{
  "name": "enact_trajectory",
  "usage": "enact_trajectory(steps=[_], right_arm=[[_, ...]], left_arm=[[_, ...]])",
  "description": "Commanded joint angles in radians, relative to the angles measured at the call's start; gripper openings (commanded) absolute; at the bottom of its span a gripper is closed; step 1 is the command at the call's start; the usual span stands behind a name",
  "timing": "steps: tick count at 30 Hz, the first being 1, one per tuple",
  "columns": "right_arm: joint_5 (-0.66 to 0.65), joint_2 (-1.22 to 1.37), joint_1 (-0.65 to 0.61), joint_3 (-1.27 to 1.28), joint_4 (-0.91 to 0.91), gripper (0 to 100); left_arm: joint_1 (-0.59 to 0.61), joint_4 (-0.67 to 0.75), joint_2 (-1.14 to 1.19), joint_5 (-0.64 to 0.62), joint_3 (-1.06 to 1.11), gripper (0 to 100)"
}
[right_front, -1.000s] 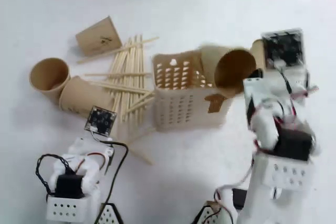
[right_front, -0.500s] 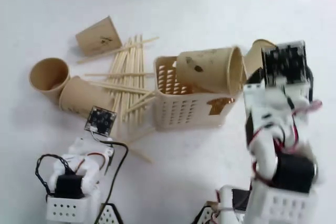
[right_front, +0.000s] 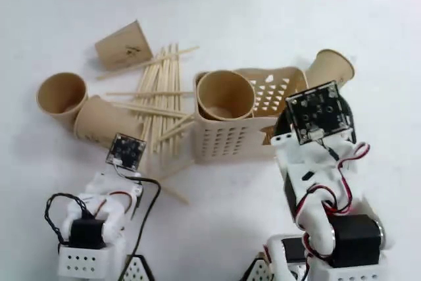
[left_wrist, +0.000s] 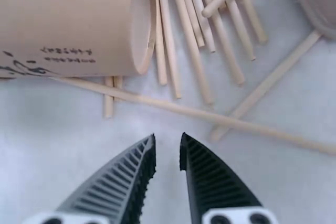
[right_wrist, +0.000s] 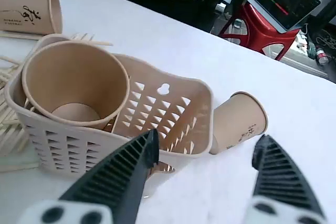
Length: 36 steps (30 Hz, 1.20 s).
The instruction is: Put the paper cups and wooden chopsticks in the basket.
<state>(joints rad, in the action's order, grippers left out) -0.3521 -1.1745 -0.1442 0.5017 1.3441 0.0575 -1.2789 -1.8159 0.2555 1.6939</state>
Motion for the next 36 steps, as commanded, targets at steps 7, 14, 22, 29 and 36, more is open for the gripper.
enact_trajectory(steps=[7,14,22,29,36], right_arm=[[-0.002,-0.016,-0.008,-0.003,0.008,29.1],[0.0,-0.007,-0.01,-0.002,0.027,29.1],[-0.002,-0.016,0.042,-0.003,0.094,29.1],[-0.003,-0.016,0.213,-0.003,0.097,29.1],[-0.003,-0.016,0.318,-0.003,0.038,29.1]], left_arm=[[0.005,-0.005,-0.005,0.003,0.0,10],[0.005,-0.005,-0.005,0.003,0.0,10],[0.005,-0.005,-0.005,0.003,0.0,10],[0.005,-0.005,-0.005,0.003,0.0,10],[0.005,-0.005,-0.005,0.003,0.0,10]])
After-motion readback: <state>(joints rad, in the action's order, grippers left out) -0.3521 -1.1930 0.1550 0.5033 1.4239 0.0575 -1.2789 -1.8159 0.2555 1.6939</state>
